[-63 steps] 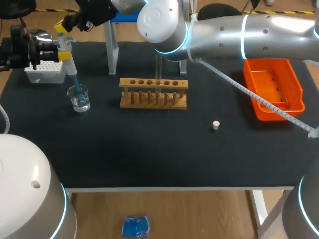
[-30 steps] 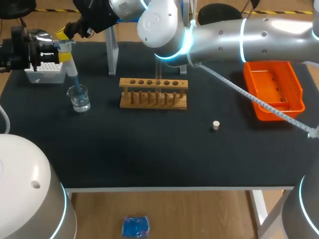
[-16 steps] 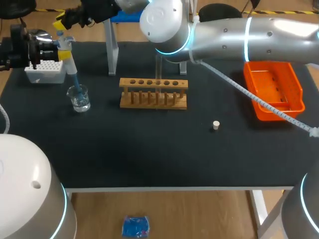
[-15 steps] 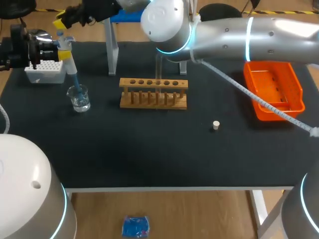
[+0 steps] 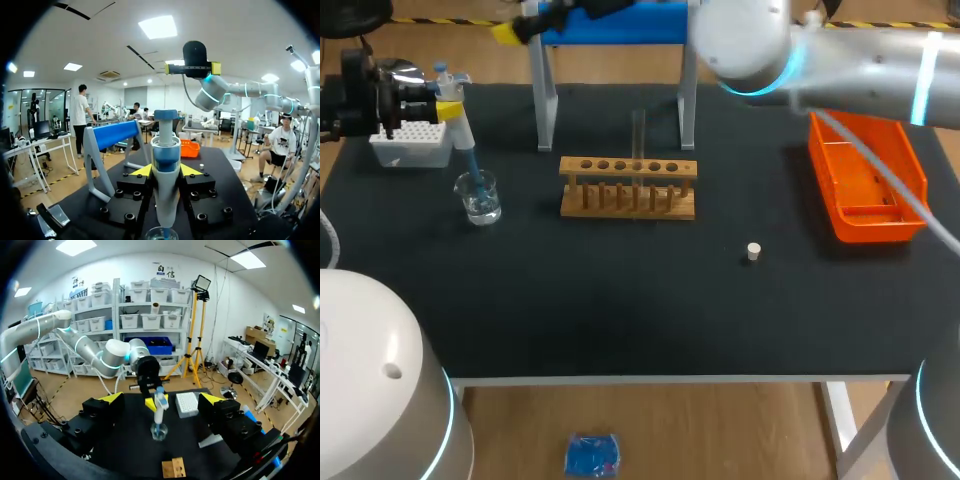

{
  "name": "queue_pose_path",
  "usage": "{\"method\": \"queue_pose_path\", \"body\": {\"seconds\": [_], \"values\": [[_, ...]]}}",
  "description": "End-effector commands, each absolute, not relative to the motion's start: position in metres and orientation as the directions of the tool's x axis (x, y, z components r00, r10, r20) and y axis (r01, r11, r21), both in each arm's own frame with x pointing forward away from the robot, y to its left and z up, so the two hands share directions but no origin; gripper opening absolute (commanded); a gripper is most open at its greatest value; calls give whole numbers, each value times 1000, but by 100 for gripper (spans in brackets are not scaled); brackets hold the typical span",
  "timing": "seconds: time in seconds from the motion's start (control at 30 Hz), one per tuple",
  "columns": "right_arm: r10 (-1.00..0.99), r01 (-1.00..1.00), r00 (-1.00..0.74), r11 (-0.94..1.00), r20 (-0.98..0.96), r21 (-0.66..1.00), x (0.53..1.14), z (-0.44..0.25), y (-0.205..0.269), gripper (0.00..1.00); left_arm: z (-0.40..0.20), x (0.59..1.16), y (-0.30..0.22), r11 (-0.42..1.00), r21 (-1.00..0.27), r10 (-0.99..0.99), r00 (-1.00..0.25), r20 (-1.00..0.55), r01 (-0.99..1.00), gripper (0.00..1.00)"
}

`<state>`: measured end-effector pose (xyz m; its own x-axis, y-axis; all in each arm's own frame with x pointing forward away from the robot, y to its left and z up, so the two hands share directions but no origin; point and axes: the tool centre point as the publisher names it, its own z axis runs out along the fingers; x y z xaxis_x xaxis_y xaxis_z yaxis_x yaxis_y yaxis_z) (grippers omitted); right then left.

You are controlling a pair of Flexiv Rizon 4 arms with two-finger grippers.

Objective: Invert the test tube, pick up the pipette, mount the tip to pipette, aspirate from beaker and dispense into the tube, eject the tip, return the pipette, and cap with the stopper.

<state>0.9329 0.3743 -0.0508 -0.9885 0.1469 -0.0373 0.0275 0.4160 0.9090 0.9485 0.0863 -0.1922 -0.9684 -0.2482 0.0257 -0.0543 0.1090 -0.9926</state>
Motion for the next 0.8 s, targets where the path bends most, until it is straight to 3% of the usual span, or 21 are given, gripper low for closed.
{"method": "queue_pose_path", "body": {"seconds": [0.03, 0.33, 0.8], "values": [[194, 31, -980, 407, -53, 913, 900, -20, 234, 100, -192, 949, 87, 110, -992, -245, -969, 27, -55, 0], [225, 38, -973, 397, -58, 917, 889, -65, 160, 100, -192, 949, 87, 110, -992, -245, -969, 27, -55, 0], [208, 46, -977, 394, -41, 918, 893, -159, 119, 100, -192, 949, 87, 110, -992, -245, -969, 27, -55, 0]]}}
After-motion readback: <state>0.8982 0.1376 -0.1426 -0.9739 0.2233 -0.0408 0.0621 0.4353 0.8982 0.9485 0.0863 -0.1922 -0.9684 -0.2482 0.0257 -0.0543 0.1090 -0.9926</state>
